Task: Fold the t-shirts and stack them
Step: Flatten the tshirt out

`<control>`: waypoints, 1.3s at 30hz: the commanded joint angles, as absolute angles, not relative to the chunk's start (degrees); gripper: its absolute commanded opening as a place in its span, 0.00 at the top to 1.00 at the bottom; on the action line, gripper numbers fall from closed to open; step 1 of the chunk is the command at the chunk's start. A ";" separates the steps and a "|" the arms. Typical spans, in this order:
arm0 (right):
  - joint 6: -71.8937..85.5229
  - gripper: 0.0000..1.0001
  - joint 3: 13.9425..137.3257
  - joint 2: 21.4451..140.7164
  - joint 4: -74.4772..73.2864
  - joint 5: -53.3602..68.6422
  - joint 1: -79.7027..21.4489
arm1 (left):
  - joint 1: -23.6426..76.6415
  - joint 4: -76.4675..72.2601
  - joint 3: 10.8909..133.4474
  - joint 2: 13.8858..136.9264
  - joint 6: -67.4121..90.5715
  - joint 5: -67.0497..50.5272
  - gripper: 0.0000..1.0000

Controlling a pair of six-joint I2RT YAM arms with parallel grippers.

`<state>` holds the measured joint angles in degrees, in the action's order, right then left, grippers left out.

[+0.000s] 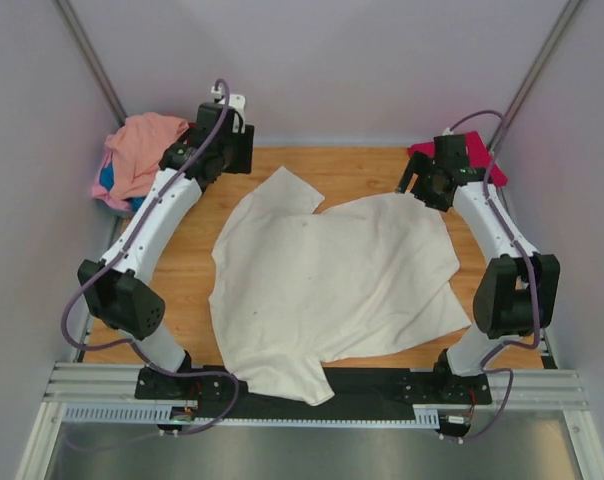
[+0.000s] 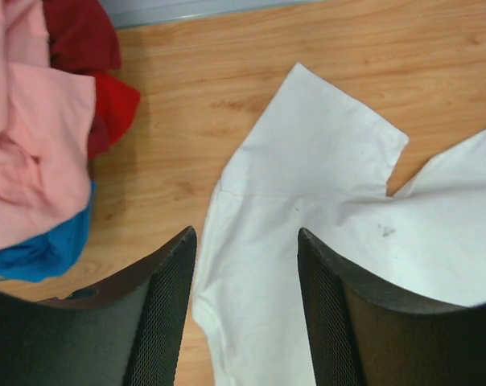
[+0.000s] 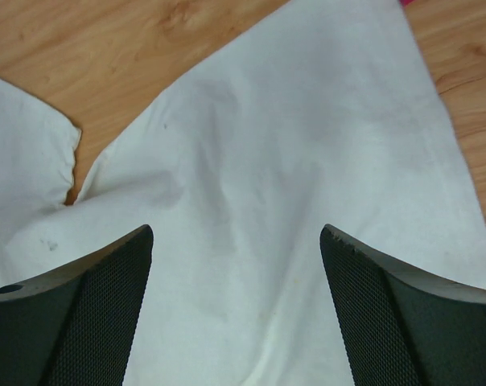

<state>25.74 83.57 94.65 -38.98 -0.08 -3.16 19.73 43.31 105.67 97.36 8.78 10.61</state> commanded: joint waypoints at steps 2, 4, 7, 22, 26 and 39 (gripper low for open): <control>25.49 0.15 82.44 97.19 -36.03 2.29 -8.52 | 23.20 36.31 92.30 100.18 15.11 11.44 0.40; 24.61 0.15 84.10 101.06 -37.43 1.85 -10.72 | 23.20 35.08 90.88 102.55 17.92 10.81 0.43; 24.00 0.15 87.97 106.07 -40.42 2.37 -12.30 | 23.20 33.75 93.50 109.40 18.28 10.20 0.43; 22.50 0.14 106.06 125.85 -47.46 2.37 -12.66 | 20.40 48.69 126.82 141.24 17.49 12.13 0.43; 22.50 0.14 112.75 133.31 -51.06 3.25 -12.48 | 18.11 52.90 136.71 146.94 14.78 9.76 0.39; 26.80 0.13 134.72 148.53 -56.43 9.40 -12.22 | 11.35 53.10 148.88 152.58 10.90 4.93 0.27</control>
<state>24.91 131.00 143.92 -54.57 6.81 -12.56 14.11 54.06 146.74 153.03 11.81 6.13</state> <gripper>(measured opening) 0.869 0.728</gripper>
